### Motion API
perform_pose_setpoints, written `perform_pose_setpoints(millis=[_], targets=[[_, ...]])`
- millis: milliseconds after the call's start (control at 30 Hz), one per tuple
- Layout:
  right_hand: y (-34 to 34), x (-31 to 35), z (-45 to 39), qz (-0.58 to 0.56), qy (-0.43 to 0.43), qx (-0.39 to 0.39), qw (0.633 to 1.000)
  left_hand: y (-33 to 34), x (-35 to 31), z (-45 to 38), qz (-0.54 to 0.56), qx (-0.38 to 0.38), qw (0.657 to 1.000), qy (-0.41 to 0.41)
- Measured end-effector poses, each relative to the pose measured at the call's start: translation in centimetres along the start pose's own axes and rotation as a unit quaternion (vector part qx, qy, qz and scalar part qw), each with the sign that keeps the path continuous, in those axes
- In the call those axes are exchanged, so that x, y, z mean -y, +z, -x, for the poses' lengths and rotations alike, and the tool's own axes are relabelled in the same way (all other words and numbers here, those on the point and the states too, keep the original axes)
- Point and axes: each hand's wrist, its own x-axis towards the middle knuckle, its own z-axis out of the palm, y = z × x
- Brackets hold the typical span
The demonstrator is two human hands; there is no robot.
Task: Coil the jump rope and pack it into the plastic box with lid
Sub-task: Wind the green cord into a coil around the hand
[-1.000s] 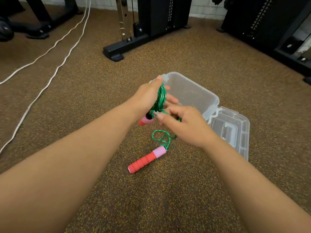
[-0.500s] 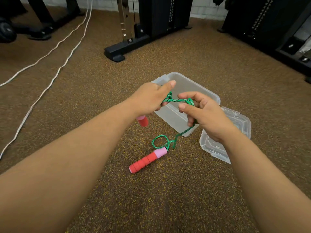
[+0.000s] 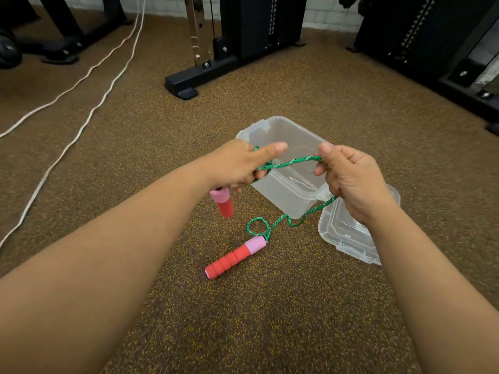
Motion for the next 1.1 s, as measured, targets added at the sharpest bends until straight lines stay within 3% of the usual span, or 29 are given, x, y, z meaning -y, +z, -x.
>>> perform_pose_setpoints(millis=[100,167,300,400,500,600,633,700,900,1100], targets=[[0.1,-0.6,-0.1,0.015,0.008,-0.084,0.996,0.5,-0.1,0.4,0.011,0.093,0.996,-0.008],[0.0,-1.2,-0.3,0.098,-0.001,-0.133,0.986,0.6,-0.2,0.6,0.045,0.148,0.988,-0.012],[-0.1,-2.7,-0.2,0.237,0.006,-0.148,0.96,0.5,-0.6,0.8,0.197,0.188,0.962,0.0],[1.1,-3.8,0.7,0.282,-0.008,-0.11,0.953,0.4,-0.7,0.3,0.354,0.14,0.925,-0.002],[2.0,-5.0,1.8,0.339,-0.079,-0.068,0.935,-0.1,-0.8,-0.3,0.485,0.046,0.873,-0.007],[2.5,-5.8,2.8,0.486,-0.177,-0.037,0.855,-1.0,-0.7,-0.6,0.553,-0.032,0.833,0.004],[2.6,-5.9,3.0,0.522,-0.224,-0.031,0.822,-1.2,-0.6,-0.6,0.56,-0.046,0.827,0.007],[3.2,-5.7,3.3,0.544,-0.282,-0.012,0.79,-1.3,-0.6,-0.6,0.567,-0.041,0.823,0.004],[5.3,-3.9,4.0,0.527,-0.359,0.066,0.767,-1.1,-0.9,-0.8,0.524,0.022,0.851,-0.025],[6.4,-0.9,3.8,0.469,-0.373,0.068,0.798,0.1,-0.1,-0.6,0.255,0.06,0.962,-0.071]])
